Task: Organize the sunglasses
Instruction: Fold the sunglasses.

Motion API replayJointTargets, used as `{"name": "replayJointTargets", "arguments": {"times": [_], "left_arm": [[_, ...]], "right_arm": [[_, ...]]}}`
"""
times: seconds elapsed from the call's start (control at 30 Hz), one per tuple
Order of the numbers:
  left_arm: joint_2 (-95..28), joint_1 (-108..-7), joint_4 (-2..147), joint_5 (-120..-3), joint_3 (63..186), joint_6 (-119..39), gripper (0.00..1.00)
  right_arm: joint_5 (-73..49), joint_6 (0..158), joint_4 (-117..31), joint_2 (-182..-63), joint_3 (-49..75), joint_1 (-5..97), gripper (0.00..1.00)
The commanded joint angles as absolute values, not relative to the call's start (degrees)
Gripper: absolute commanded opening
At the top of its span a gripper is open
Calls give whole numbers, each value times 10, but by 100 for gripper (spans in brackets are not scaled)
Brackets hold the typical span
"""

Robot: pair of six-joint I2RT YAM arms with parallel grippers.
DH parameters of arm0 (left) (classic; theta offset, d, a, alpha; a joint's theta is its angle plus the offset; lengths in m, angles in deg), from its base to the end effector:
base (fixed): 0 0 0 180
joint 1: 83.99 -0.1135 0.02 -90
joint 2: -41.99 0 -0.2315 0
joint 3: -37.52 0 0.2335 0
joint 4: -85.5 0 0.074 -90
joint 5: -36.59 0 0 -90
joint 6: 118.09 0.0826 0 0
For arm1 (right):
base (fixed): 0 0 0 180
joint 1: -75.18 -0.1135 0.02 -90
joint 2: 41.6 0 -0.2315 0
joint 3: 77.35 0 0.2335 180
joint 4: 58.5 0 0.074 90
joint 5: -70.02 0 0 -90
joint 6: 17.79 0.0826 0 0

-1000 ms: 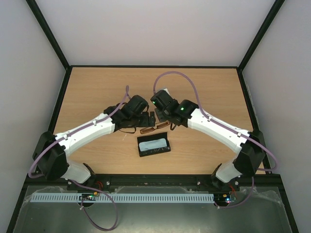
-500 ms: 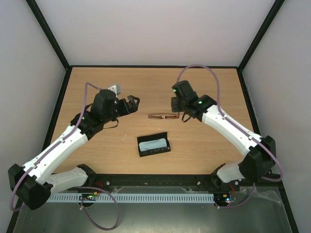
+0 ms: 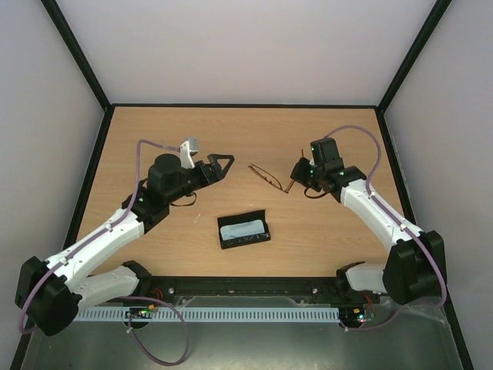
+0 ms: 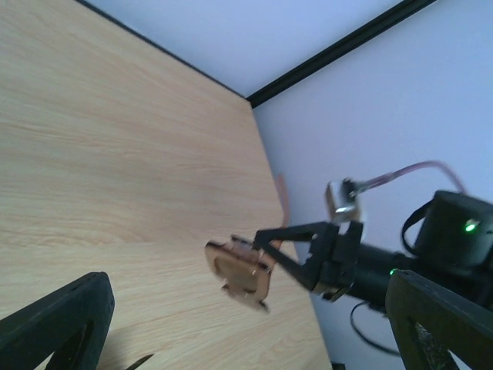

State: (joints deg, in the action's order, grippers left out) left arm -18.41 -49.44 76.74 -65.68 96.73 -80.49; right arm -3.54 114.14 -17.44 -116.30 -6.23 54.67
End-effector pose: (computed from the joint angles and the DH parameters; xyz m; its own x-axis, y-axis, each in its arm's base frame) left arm 0.2301 -0.1798 0.2832 -0.6625 -0.4838 -0.5719 0.3306 0.4963 -0.8028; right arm 0.2737 0.1273 0.2146 -0.8402 0.3700 -0.3965 0.0494 0.7803 0.6234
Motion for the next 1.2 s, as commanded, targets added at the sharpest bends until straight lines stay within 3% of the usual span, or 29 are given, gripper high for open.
{"name": "replayJointTargets", "arguments": {"times": [0.0, 0.33, 1.17], "left_arm": [[-181, -470, 882, -646, 941, -843, 100], [-266, -363, 899, -549, 959, -819, 100], [-354, -342, 934, -566, 1010, -801, 100]], "right_arm": [[17, 1259, -266, -1117, -121, 549, 1], [78, 1370, -339, -1107, -185, 549, 1], [100, 1375, -350, -1075, -217, 544, 1]]}}
